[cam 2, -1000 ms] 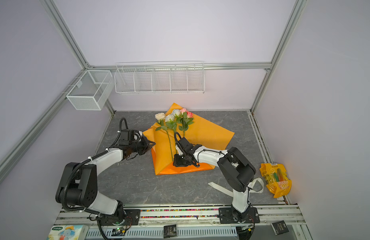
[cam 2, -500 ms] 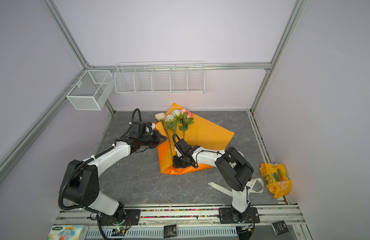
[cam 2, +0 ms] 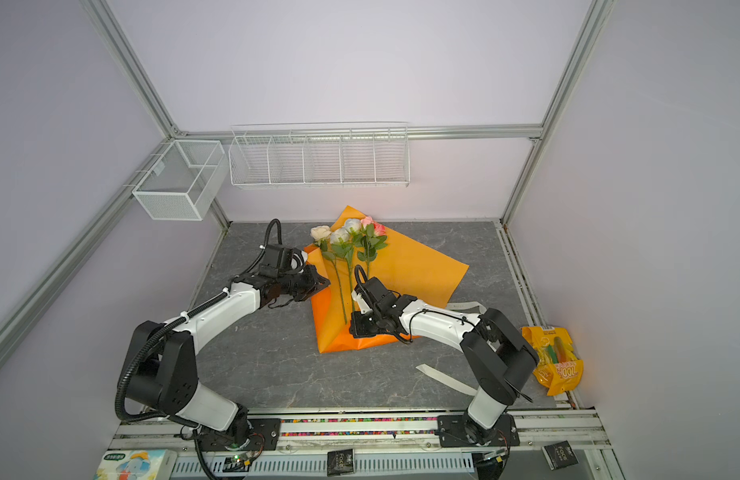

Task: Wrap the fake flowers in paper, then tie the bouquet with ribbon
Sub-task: 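Lift the sheet's side edge with the left gripper and wrap it over the stems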

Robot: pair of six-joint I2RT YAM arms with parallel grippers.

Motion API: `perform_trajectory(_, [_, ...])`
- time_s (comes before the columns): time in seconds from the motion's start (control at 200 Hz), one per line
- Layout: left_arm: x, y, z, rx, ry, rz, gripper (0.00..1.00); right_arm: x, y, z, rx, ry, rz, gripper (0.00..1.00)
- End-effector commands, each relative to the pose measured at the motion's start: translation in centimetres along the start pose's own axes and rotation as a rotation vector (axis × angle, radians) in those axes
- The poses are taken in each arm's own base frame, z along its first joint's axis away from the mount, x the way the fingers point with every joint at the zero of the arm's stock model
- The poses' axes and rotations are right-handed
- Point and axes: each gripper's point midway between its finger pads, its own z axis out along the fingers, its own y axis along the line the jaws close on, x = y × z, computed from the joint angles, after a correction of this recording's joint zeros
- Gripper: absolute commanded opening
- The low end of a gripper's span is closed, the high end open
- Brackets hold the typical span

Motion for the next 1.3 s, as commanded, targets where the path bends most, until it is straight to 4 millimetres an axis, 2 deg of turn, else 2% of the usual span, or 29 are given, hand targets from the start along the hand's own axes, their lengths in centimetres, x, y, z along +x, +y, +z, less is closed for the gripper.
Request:
perform_trajectory(0.0, [-0.3, -0.3, -0.3, -0.005, -0.012, 0.017, 0.08, 1.6, -0.1, 2.1, -0.022, 0.081, -0.004, 0.1])
perform_trajectory(0.125, [-0.4, -0.5, -0.4, -0.003, -0.014, 0.018, 0.08, 1.1, 0.3, 3.9, -0.027, 0.097, -0.015, 0.11])
perform_trajectory(0.265, [-0.3, -1.4, -0.6, 0.031, 0.0, 0.025, 0.08, 1.2, -2.4, 5.3, 0.102, 0.115, 0.016, 0.13])
perform_trajectory(0.355, [-0.2, -2.9, -0.9, 0.077, 0.013, 0.044, 0.08, 1.9, -3.5, 5.7, 0.132, 0.14, 0.035, 0.14])
perform_trajectory(0.495, [0.4, -5.8, -1.0, 0.126, 0.038, 0.094, 0.08, 2.8, -3.9, 5.8, 0.112, 0.146, 0.068, 0.16])
perform_trajectory(0.63, [0.3, -7.9, -0.8, 0.152, 0.016, 0.087, 0.07, 2.8, -4.6, 5.5, 0.13, 0.14, 0.088, 0.17])
perform_trajectory(0.72, [0.0, -9.4, 0.0, 0.231, 0.025, 0.049, 0.06, 2.6, -4.5, 5.5, 0.104, 0.124, 0.098, 0.17])
perform_trajectory(0.81, [0.1, -10.1, 0.9, 0.261, 0.039, 0.027, 0.03, 2.2, -4.0, 5.3, 0.07, 0.096, 0.11, 0.17])
perform_trajectory(0.945, [0.5, -9.6, 1.2, 0.217, 0.029, 0.036, 0.03, 0.9, -3.0, 4.1, 0.025, 0.03, 0.109, 0.18])
perform_trajectory(1.08, [0.3, -8.2, 0.3, 0.143, -0.023, 0.045, 0.03, -0.5, -0.5, 2.5, -0.082, -0.025, 0.07, 0.11])
perform_trajectory(1.165, [0.2, -7.6, -0.2, 0.11, -0.042, 0.051, 0.03, -0.5, 0.5, 2.1, -0.132, -0.038, 0.054, 0.07])
perform_trajectory(1.295, [0.0, -7.3, -0.5, 0.086, -0.061, 0.053, 0.03, -0.1, 1.2, 2.4, -0.169, -0.027, 0.036, 0.07])
